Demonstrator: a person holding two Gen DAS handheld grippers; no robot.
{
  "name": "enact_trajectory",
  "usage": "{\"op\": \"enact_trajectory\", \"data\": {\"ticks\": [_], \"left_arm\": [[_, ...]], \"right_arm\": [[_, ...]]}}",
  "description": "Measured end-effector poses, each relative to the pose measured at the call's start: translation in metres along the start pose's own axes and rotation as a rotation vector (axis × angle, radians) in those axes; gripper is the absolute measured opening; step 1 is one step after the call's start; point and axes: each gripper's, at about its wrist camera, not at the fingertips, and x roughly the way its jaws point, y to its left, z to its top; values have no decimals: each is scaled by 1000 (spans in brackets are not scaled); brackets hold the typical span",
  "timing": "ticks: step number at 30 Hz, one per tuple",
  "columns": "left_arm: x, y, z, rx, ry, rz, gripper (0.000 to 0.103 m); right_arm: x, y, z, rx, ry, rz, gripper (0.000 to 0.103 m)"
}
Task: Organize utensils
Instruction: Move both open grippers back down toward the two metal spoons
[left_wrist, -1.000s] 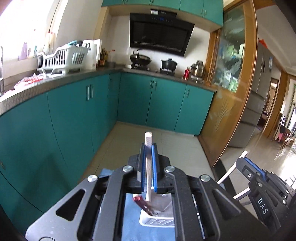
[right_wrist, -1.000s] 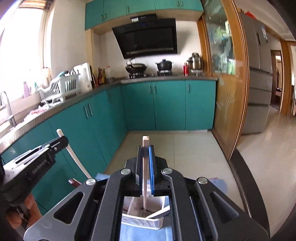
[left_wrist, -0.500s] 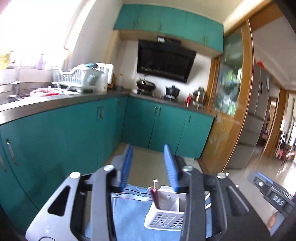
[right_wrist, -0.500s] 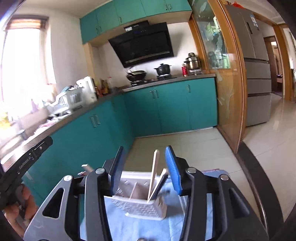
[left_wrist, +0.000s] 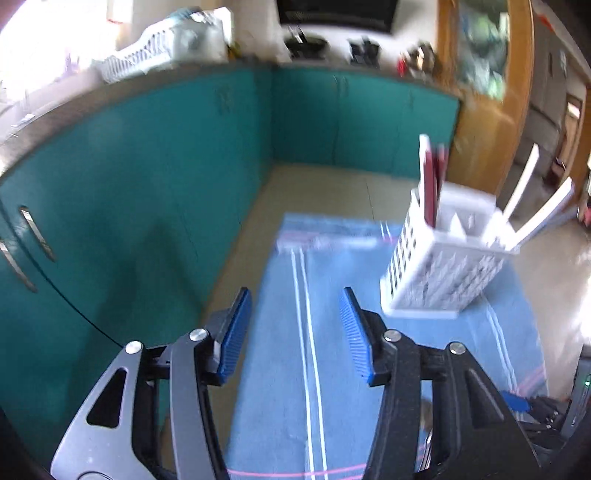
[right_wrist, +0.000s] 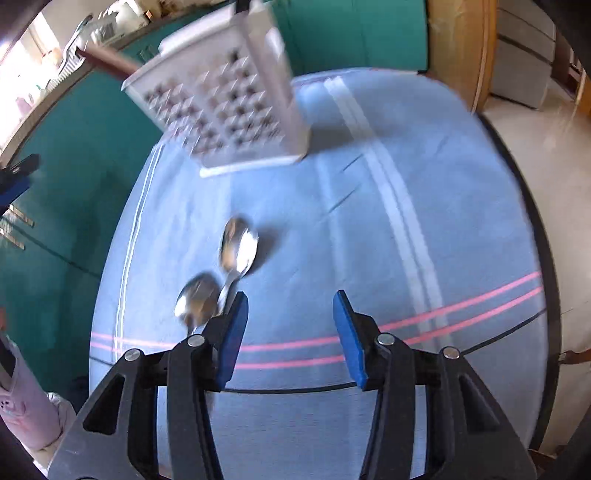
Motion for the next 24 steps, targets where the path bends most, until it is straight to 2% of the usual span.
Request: {"op": "enact_trajectory", "data": {"ticks": [2, 5, 9, 11, 14, 18, 22, 24], "left_arm": [[17, -2, -10, 8, 70, -39, 51], [35, -7, -20, 24, 131, -65, 51], [48, -7, -28, 22, 163, -48, 54], [50, -8, -26, 16, 169, -42, 54], [53, -10, -26, 21, 173, -39, 57], [57, -14, -27, 37, 187, -37, 60], [67, -16, -33, 50, 230, -47, 61], [73, -18, -39, 62, 258, -80, 61]], "right_arm": [[9, 13, -5, -48, 3, -23, 48], [16, 21, -5, -89, -21, -124, 48], [20, 30, -8, -91, 17, -25, 48], [22, 39, -13, -132, 39, -29, 48], [29, 56, -18, -213, 42, -157, 48], [34, 72, -20, -251, 48, -147, 47], [23, 85, -9, -250, -30, 1, 48], [21, 82, -4, -227, -42, -4, 48]]}}
